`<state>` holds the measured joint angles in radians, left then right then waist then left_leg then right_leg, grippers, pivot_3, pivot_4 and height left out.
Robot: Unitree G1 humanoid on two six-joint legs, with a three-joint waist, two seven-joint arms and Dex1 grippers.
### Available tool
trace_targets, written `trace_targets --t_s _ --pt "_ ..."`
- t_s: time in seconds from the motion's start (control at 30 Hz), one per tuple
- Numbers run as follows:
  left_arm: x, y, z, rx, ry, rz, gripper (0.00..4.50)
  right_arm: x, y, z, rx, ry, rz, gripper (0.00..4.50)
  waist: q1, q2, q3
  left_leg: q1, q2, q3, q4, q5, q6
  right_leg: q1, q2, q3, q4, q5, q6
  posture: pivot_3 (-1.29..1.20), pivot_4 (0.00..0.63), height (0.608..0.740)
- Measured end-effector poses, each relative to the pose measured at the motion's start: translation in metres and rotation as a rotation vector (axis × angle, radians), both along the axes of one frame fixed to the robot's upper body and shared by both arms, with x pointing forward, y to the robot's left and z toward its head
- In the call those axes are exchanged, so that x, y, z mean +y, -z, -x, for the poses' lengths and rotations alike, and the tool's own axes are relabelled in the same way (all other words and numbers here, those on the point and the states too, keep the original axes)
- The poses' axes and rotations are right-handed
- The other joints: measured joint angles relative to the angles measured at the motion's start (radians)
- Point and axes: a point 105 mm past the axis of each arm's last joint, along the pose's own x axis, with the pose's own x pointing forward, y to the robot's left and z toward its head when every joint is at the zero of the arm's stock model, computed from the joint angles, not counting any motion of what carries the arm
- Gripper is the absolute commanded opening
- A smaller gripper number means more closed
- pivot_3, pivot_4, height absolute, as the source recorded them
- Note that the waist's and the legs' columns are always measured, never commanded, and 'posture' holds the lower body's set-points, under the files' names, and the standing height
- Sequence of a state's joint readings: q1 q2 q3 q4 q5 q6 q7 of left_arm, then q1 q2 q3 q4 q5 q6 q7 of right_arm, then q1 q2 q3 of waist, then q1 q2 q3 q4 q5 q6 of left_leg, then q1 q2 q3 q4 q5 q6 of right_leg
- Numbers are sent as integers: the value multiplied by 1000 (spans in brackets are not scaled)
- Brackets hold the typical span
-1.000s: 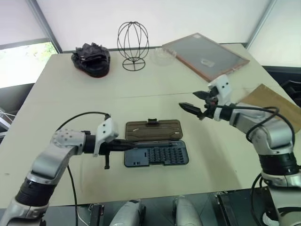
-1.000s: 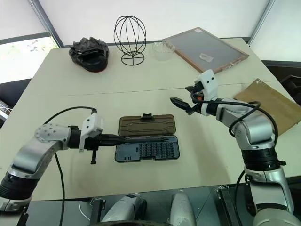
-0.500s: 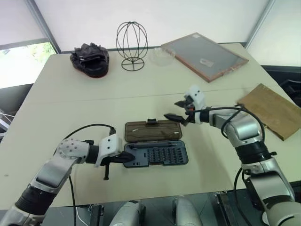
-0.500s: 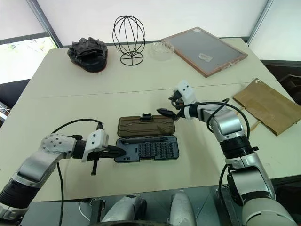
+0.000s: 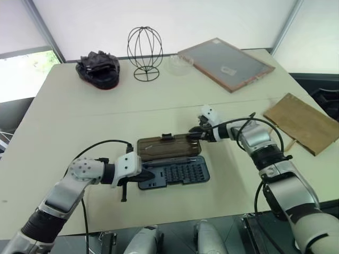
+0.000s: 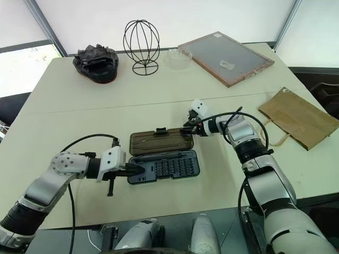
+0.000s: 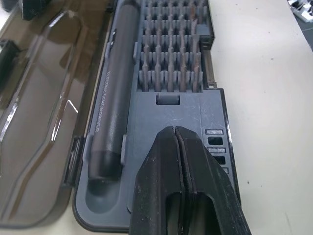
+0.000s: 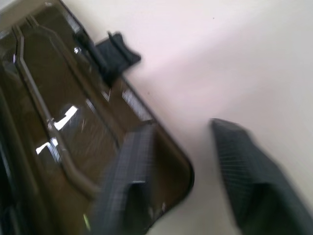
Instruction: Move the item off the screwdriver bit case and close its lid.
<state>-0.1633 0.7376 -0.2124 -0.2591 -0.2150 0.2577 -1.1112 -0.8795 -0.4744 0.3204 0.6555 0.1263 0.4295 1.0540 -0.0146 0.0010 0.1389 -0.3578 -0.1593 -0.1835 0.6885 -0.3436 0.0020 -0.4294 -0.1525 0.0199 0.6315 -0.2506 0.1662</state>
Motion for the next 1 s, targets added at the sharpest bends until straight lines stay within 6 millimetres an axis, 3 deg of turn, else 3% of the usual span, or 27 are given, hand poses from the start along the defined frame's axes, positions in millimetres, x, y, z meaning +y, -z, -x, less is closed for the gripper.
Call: trace_targets --t_s 0.4,0.57,0.73,1.0 --pt "-2 8 0 55 -41 25 0 8 7 -5 -274 -252 254 1 -4 -2 -20 18 2 1 -8 0 0 14 2 1 -2 0 0 0 150 740" --pt "-2 9 0 58 -56 33 0 8 3 -3 -428 -257 246 1 -2 -1 -19 19 2 1 -8 0 0 15 3 2 -2 0 0 0 150 740" --pt "-3 9 -1 55 -49 43 0 3 -17 15 -687 -242 235 1 5 2 -17 17 2 2 -8 0 0 12 3 3 -2 0 0 0 150 740" --pt "-10 8 -3 130 -84 137 0 5 -37 43 -872 -207 231 1 4 3 -14 15 2 4 -9 0 0 10 3 4 -2 0 0 0 150 740"
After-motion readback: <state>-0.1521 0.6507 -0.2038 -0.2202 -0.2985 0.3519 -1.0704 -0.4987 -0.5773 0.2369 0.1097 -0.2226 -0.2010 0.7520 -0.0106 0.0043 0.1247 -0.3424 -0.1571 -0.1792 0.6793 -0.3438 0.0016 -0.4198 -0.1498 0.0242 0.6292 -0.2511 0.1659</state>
